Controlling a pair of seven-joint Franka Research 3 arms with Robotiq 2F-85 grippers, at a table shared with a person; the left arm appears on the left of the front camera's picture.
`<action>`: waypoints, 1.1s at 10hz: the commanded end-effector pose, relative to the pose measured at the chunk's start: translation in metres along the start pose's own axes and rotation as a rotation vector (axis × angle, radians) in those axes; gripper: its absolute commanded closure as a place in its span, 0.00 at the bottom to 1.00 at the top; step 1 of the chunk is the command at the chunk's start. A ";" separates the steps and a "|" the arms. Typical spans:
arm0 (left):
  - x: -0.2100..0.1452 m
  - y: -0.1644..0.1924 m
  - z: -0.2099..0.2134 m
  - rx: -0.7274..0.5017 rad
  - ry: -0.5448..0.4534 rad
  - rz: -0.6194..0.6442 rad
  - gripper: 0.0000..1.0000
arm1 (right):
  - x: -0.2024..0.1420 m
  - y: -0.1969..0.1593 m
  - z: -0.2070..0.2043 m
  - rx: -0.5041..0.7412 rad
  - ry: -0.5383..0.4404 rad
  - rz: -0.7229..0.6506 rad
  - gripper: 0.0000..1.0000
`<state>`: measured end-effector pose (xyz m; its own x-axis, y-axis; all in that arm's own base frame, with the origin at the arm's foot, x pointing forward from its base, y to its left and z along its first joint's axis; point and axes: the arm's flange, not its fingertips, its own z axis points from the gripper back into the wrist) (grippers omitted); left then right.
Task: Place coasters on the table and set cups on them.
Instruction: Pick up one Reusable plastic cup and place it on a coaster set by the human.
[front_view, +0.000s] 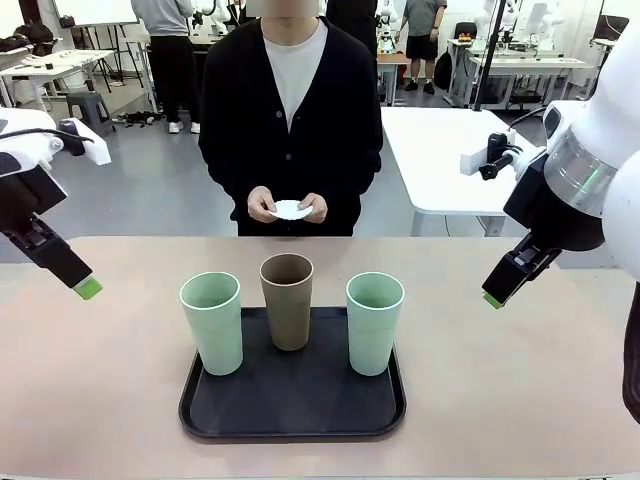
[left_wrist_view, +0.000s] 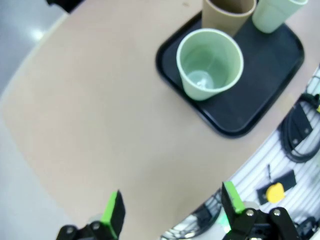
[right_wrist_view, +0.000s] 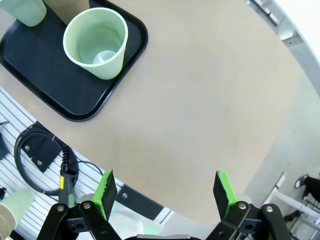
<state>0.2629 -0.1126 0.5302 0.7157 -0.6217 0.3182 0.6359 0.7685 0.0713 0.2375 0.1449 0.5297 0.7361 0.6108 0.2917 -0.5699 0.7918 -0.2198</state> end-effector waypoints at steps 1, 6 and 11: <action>-0.003 -0.001 0.003 -0.002 0.004 0.001 0.00 | -0.001 0.001 0.000 -0.002 0.004 0.003 0.00; -0.036 0.118 -0.006 -0.925 -0.379 0.386 0.00 | -0.070 -0.127 -0.049 1.060 -0.365 -0.417 0.00; -0.107 0.183 -0.026 -1.001 -0.417 0.652 0.00 | -0.139 -0.196 -0.107 1.224 -0.304 -0.628 0.00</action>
<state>0.3042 0.0864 0.4860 0.9406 0.0686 0.3325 0.2948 0.3206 -0.9001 0.2811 -0.0951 0.4351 0.9610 0.0079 0.2764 -0.2657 0.3035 0.9151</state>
